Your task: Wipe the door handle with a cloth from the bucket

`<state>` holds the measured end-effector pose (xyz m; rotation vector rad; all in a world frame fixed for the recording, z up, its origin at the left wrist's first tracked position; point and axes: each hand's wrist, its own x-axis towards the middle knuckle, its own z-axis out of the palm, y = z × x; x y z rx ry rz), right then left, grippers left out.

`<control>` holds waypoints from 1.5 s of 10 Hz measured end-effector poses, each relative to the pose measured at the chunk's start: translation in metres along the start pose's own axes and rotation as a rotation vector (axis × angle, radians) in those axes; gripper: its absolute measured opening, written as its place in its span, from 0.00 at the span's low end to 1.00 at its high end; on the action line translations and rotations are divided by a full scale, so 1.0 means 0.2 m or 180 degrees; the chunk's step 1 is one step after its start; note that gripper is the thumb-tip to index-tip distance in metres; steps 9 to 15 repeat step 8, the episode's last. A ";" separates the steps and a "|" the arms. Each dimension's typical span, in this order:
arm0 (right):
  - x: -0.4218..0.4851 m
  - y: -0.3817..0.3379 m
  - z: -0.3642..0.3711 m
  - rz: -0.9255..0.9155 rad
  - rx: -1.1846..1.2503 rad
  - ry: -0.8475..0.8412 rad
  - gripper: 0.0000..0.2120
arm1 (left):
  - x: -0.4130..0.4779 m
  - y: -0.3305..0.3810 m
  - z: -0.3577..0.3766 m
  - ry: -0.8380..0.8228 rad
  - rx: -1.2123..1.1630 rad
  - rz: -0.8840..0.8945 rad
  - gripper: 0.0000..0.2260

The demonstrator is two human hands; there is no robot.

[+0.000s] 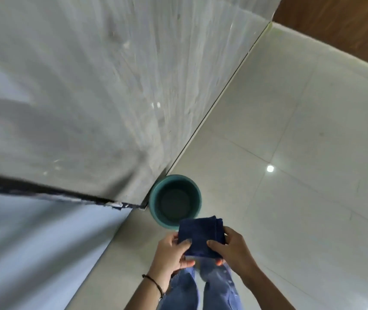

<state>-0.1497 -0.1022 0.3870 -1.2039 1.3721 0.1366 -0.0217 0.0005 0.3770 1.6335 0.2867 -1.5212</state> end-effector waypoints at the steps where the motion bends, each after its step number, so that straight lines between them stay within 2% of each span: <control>1: 0.48 0.09 0.07 0.0105 -0.0303 -0.0234 0.11 | 0.46 -0.04 0.01 0.0329 -0.0043 -0.0191 0.05; 3: 1.46 0.37 0.38 0.0283 -0.0316 -0.0401 0.14 | 1.49 -0.24 -0.07 0.0997 -0.0195 -0.0246 0.08; 6: 2.44 0.77 0.87 0.0637 -0.0731 -0.0313 0.24 | 2.58 -0.66 -0.28 0.1533 -0.0275 -0.0530 0.10; 7: 2.58 0.83 0.93 0.0585 -0.0811 -0.0313 0.21 | 2.73 -0.75 -0.30 0.1443 -0.0191 -0.0472 0.08; 8: 2.55 0.82 0.93 0.0643 -0.1111 -0.0365 0.23 | 2.74 -0.76 -0.31 0.1480 0.0091 -0.0328 0.12; 15: 2.55 0.82 0.93 0.0643 -0.1111 -0.0365 0.23 | 2.74 -0.76 -0.31 0.1480 0.0091 -0.0328 0.12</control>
